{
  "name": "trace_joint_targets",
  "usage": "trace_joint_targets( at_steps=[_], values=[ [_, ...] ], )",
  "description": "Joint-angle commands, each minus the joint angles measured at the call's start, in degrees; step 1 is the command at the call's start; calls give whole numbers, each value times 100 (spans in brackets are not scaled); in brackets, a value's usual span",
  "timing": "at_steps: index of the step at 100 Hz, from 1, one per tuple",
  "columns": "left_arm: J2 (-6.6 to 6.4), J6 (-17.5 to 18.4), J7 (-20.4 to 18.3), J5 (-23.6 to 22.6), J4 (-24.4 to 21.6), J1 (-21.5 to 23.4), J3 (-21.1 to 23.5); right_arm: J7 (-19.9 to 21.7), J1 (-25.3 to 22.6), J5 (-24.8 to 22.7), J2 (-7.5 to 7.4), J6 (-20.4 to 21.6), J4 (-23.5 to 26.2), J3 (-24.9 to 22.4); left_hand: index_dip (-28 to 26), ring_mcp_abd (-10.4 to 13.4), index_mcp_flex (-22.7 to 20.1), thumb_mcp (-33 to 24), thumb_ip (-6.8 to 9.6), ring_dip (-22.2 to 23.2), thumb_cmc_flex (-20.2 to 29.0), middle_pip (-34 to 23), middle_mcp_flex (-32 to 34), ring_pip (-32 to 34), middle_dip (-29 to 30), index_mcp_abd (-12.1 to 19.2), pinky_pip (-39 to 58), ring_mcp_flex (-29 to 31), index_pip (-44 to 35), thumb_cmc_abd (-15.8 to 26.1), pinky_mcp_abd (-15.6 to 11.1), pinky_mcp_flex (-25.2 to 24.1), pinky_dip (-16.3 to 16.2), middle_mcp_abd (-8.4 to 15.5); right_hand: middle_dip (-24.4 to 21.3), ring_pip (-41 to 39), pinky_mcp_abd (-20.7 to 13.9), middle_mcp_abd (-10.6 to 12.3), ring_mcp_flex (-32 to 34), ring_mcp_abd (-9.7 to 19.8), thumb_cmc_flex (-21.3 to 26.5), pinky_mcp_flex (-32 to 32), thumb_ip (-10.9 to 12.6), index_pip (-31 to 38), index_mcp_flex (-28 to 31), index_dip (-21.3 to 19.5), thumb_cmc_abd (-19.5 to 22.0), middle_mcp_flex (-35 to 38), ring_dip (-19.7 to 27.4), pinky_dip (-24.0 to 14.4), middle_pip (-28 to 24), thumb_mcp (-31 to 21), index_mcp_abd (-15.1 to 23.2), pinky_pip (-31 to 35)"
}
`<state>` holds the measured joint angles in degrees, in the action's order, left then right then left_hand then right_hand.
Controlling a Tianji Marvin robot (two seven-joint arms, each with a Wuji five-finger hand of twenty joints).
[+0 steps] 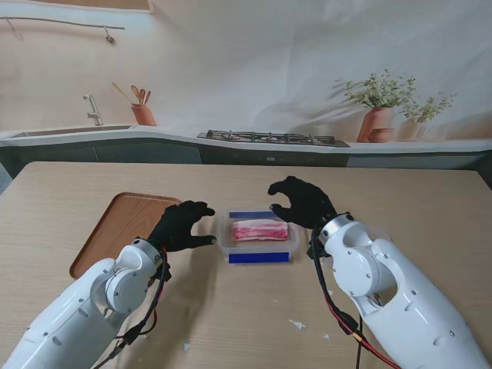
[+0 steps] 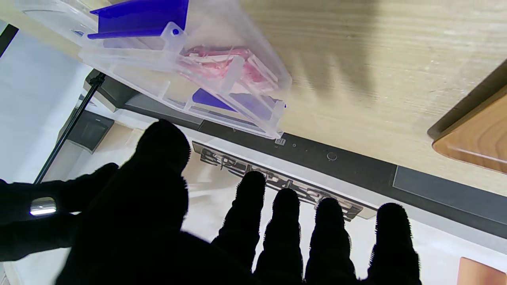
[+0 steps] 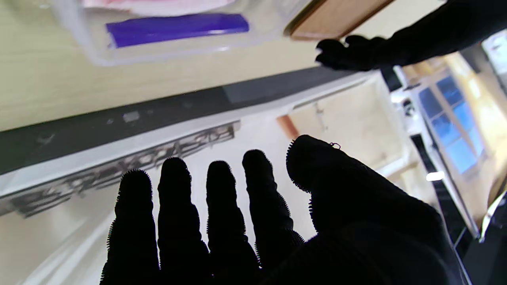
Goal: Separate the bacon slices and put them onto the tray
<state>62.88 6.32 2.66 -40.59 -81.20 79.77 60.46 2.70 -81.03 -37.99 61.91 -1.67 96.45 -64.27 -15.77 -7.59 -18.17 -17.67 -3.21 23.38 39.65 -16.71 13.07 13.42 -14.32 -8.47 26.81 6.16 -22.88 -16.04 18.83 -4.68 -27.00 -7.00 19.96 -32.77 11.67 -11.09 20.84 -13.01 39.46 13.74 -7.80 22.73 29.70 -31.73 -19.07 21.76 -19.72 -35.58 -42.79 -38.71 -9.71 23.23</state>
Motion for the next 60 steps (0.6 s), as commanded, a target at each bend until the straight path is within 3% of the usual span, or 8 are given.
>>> trace_joint_targets(
  at_steps=[1,24,60],
  values=[
    [-6,-30,-125,25,22,-22,-22,127,180,54,112,-98,-140,202,63,178,145,-132,220,-96,-182,113,-155,-165,67,73,-129,-185,87,-86,-179,-16,-80,178,53,-57,63,-51,65,-98,243,65,273,-10,69,36,180,29,-106,84,-6,-129,-77,102],
    [-10,-17,-206,80,126,-141,-202,327,857,351,166,-559,-785,1033,73,209,196,-187,199,-93,-239,192,-164,-248,114,121,-136,-197,99,-141,-197,-16,-67,225,38,23,84,-149,93,-163,331,38,304,-153,151,103,552,122,-85,193,126,218,-219,149],
    [-33,-102,-328,11,264,-321,-445,360,1269,925,299,-986,-1326,1608,83,240,229,-281,196,-81,-245,271,-171,-346,163,111,-200,-220,102,-173,-217,-26,-36,243,18,58,115,-257,119,-226,417,-10,313,-270,283,137,846,231,-70,248,212,458,-368,176]
  ],
)
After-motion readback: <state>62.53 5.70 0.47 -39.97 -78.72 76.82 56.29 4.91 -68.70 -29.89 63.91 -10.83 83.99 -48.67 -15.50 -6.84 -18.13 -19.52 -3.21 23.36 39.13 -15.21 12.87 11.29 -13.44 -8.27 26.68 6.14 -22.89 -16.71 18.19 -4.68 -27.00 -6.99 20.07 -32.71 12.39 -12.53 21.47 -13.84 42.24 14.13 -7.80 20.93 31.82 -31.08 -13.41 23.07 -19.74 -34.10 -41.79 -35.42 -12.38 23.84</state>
